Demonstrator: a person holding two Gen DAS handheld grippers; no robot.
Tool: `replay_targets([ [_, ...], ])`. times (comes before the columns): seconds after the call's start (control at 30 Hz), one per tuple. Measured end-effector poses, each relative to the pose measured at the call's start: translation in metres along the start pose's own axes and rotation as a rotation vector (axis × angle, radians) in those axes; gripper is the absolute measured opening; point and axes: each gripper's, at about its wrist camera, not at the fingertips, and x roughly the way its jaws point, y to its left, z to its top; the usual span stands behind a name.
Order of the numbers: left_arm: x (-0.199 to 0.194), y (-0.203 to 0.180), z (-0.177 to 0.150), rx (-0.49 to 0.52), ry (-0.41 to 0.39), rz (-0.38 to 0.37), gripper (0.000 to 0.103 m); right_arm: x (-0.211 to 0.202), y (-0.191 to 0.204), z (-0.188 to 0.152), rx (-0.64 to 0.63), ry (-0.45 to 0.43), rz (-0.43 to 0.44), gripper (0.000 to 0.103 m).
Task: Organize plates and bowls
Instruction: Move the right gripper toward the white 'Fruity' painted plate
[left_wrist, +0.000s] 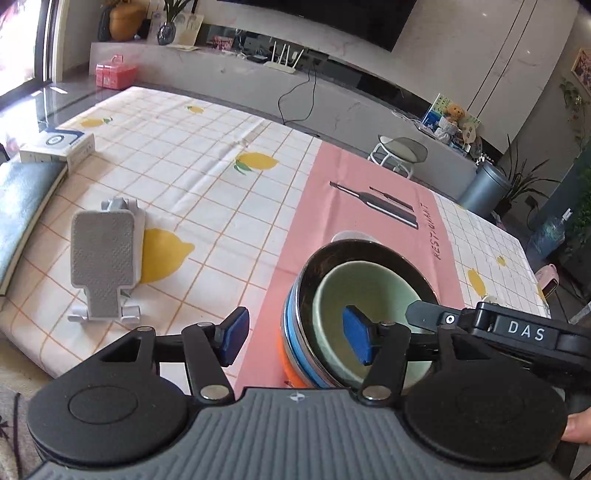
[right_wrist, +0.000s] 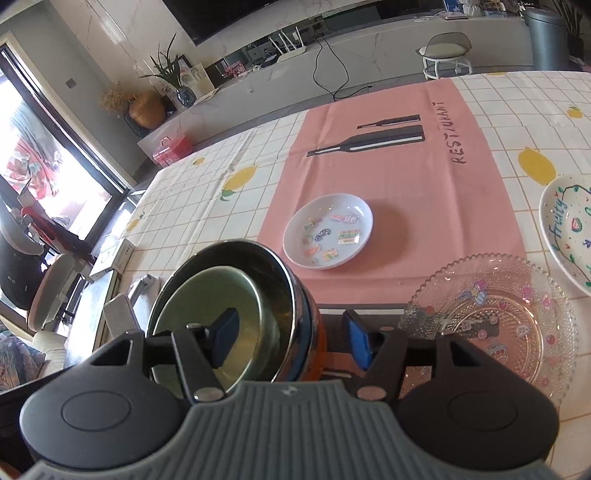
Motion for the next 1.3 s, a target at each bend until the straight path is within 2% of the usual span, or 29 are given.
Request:
replay_targets([
  [0.23, -0.027, -0.015, 0.014, 0.006, -0.056, -0.029, 0.069, -0.039, -0.012, 0.015, 0.043, -0.093, 0.057, 0.070],
  [0.43, -0.045, -0.047, 0.028, 0.062, -0.061, -0.085, 0.069, -0.077, -0.040, 0.029, 0.099, -0.178, 0.046, 0.071],
  [0.63, -0.051, -0.091, 0.038, 0.128, -0.052, -0.080, 0.069, -0.118, -0.077, 0.036, 0.173, -0.269, 0.000, 0.071],
  [0.83, -0.044, -0.151, 0.042, 0.266, 0.000, -0.114, 0.069, -0.151, -0.119, 0.037, 0.272, -0.329, -0.014, 0.071],
  [1.0, -0.024, -0.187, 0.047, 0.289, 0.063, -0.154, 0.069, -0.165, -0.153, 0.035, 0.330, -0.320, -0.129, 0.072],
  [1.17, 0.007, -0.215, 0.047, 0.323, 0.110, -0.175, 0.069, -0.168, -0.189, 0.027, 0.414, -0.297, -0.145, 0.072],
  [1.23, 0.025, -0.223, 0.049, 0.299, 0.175, -0.203, 0.069, -0.168, -0.200, 0.026, 0.440, -0.295, -0.155, 0.072],
  [1.3, 0.047, -0.224, 0.050, 0.213, 0.283, -0.275, 0.069, -0.167, -0.207, 0.024, 0.453, -0.289, -0.194, 0.072],
])
